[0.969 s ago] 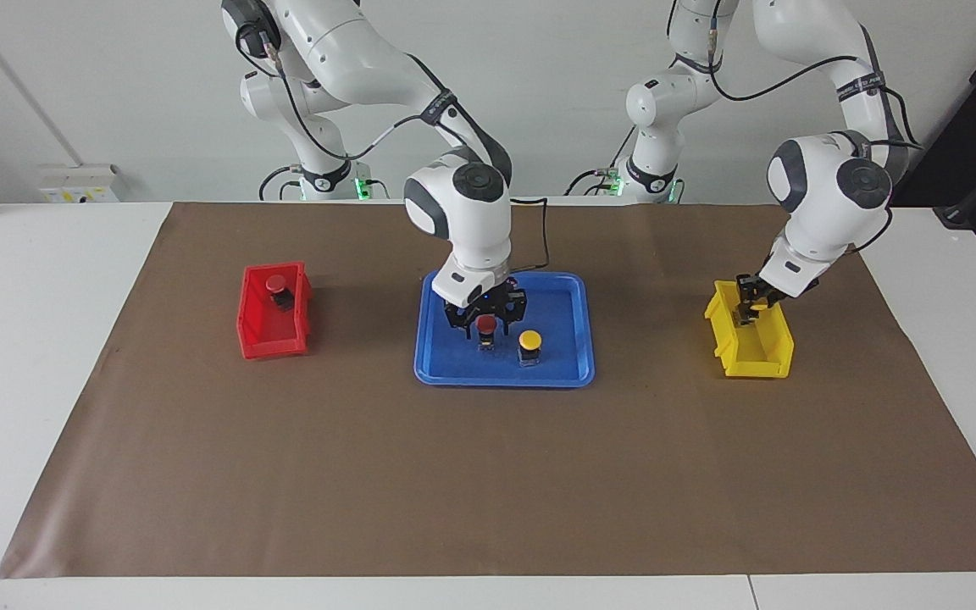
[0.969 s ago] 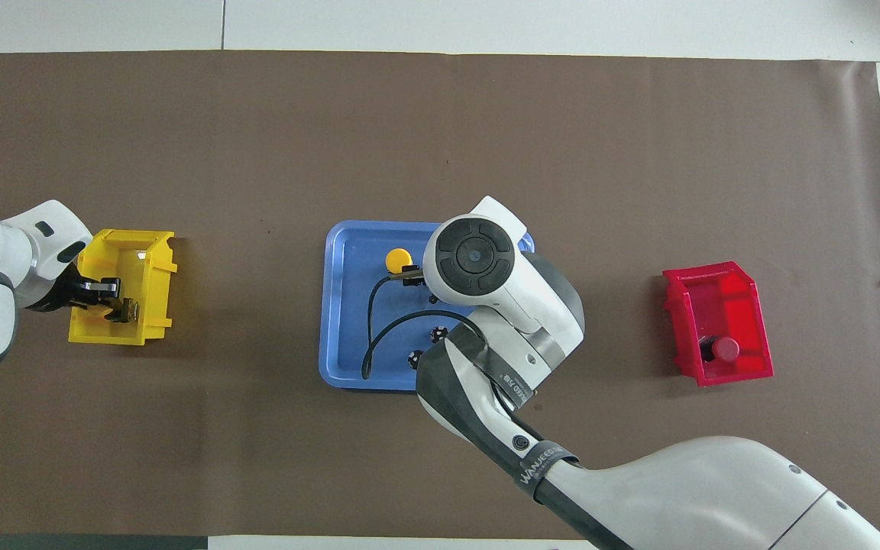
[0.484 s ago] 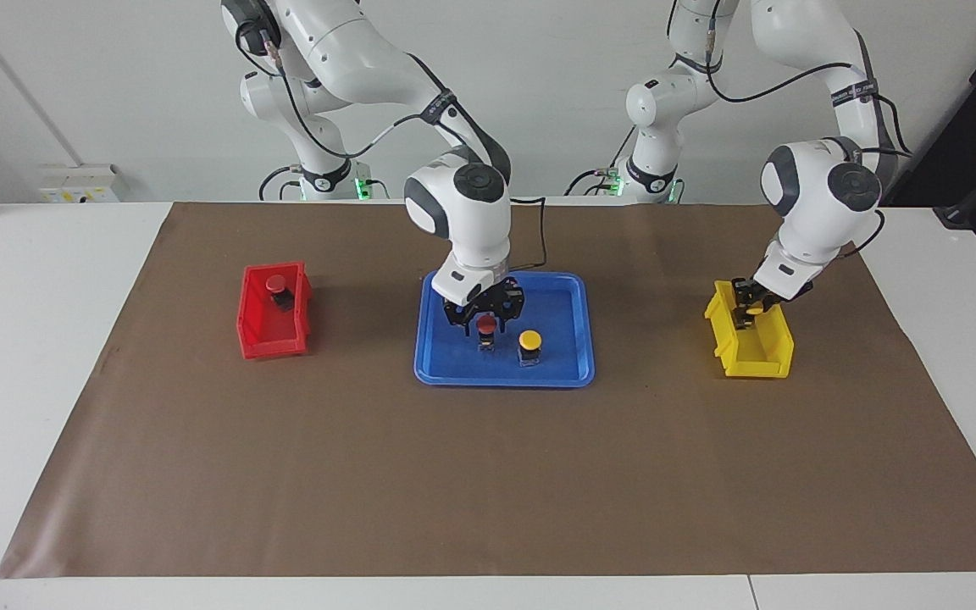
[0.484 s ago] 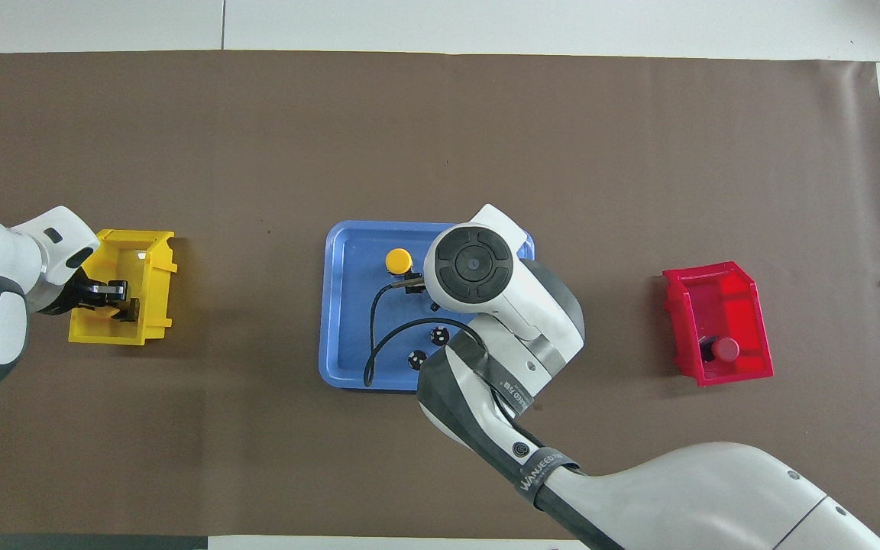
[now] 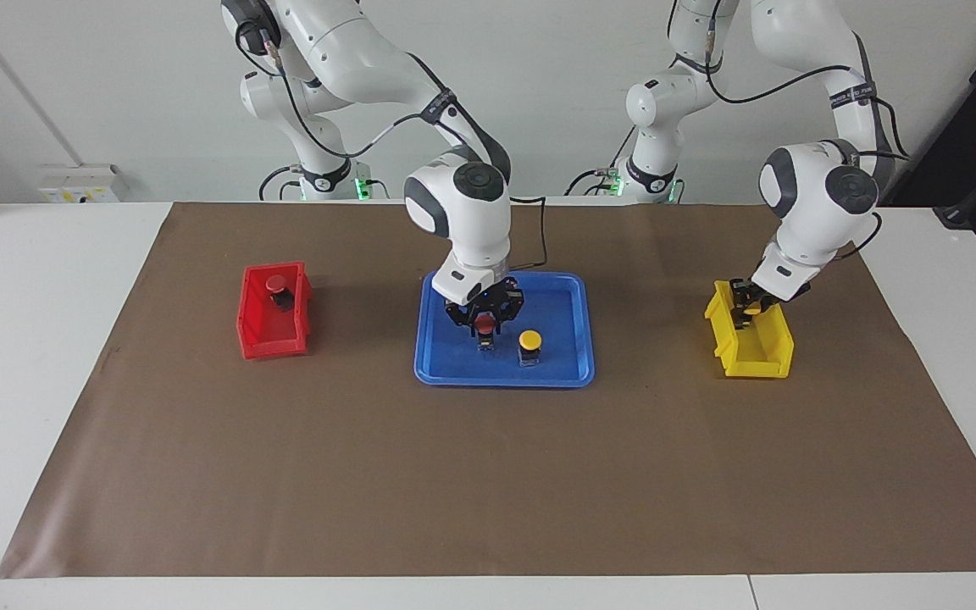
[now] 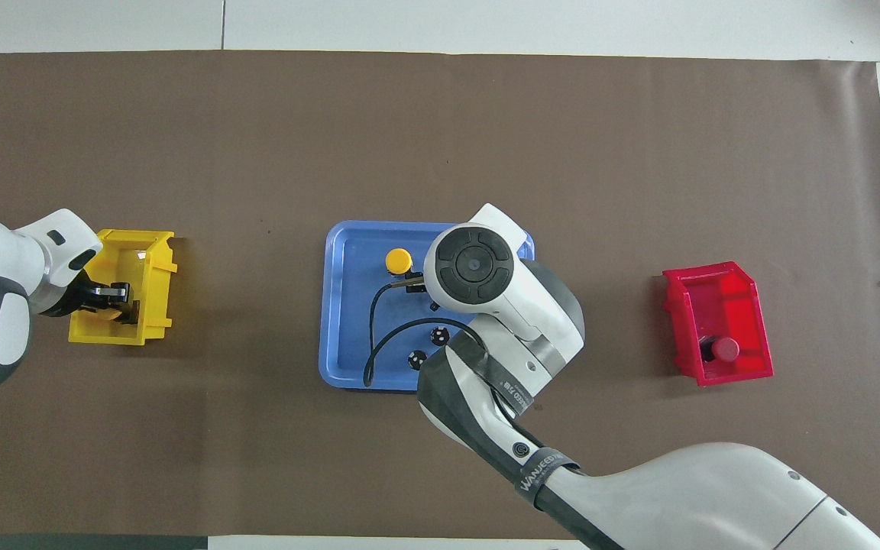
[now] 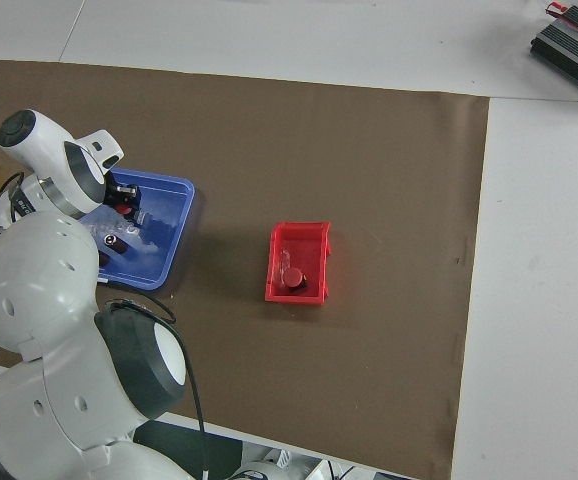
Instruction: Sort red and yellow buttons by color
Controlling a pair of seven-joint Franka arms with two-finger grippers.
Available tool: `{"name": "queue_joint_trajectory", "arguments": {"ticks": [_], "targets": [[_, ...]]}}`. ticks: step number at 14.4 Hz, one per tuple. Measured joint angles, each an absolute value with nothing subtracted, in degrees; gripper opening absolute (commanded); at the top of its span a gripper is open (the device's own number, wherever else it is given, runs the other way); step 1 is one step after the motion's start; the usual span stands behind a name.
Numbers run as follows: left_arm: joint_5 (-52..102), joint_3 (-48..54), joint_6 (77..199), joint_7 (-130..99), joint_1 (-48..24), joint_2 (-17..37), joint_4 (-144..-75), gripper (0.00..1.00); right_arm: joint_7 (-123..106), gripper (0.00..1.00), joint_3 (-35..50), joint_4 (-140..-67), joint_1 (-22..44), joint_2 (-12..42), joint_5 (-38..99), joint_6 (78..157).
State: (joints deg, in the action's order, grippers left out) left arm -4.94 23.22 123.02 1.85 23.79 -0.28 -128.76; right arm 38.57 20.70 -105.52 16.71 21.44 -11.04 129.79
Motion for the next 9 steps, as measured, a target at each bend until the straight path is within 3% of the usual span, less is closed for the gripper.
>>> {"name": "queue_joint_trajectory", "arguments": {"ticks": [4, 7, 9], "targets": [[-4.9, 23.2, 121.6, 1.8, 23.8, -0.3, -126.8, 0.67, 38.6, 0.18, 20.6, -104.9, 16.7, 21.1, -11.1, 129.7], [-4.7, 23.2, 116.4, 1.8, 23.8, -0.4, -122.1, 0.68, 37.1, 0.19, 20.3, -102.0, 14.2, 17.9, -11.3, 121.2], [-2.9, 23.5, 113.3, 0.6, 23.2, -0.5, -118.5, 0.82, 32.8, 0.22, 20.1, -101.8, 9.4, 12.9, -11.3, 114.7]]}}
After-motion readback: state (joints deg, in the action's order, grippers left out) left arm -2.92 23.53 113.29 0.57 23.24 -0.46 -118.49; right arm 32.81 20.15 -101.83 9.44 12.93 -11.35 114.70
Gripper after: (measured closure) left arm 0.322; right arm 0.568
